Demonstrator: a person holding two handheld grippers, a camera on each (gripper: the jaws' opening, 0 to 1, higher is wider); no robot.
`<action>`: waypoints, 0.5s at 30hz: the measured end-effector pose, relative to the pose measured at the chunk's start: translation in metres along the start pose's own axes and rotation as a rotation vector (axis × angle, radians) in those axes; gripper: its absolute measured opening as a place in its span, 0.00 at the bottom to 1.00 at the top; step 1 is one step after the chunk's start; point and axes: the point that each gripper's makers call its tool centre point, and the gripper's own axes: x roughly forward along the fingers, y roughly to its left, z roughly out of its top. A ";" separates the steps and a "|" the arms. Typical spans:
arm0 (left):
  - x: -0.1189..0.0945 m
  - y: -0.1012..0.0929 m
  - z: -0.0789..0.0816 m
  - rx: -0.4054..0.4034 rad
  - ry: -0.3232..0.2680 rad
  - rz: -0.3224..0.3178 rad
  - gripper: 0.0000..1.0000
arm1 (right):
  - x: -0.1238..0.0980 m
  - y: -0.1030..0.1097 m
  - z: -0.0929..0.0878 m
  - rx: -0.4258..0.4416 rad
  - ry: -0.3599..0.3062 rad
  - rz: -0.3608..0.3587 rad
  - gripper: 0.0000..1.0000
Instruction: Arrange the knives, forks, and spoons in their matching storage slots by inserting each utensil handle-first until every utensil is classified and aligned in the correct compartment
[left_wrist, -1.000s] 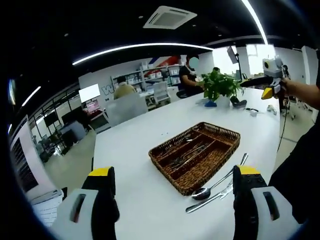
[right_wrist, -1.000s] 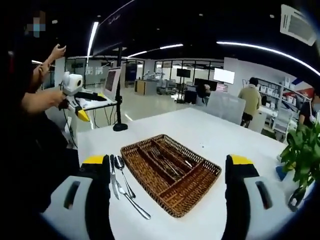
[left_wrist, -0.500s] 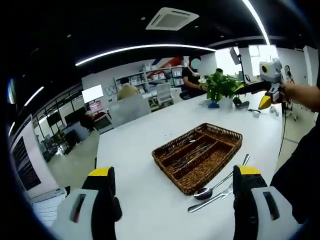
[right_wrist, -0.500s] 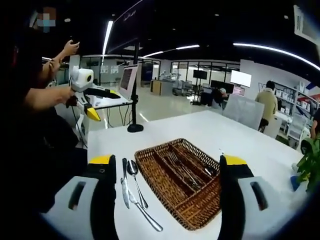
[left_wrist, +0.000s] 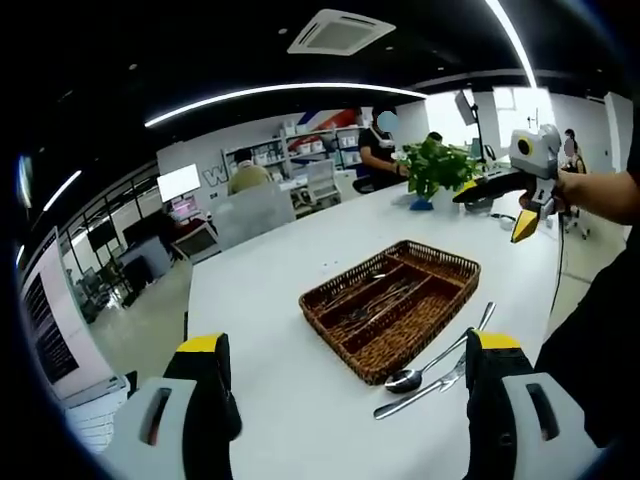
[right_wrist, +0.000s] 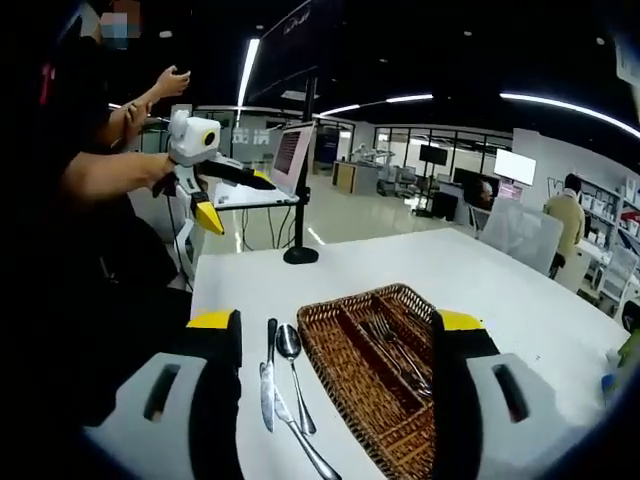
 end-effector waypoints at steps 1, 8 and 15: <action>0.000 0.001 0.000 0.001 0.000 0.001 1.00 | 0.004 0.002 -0.003 0.003 0.007 0.009 0.77; -0.004 0.007 0.003 0.011 -0.012 0.023 1.00 | 0.024 0.019 -0.023 0.009 0.034 0.080 0.66; -0.006 0.012 0.001 0.010 -0.014 0.036 1.00 | 0.043 0.033 -0.040 -0.001 0.060 0.137 0.60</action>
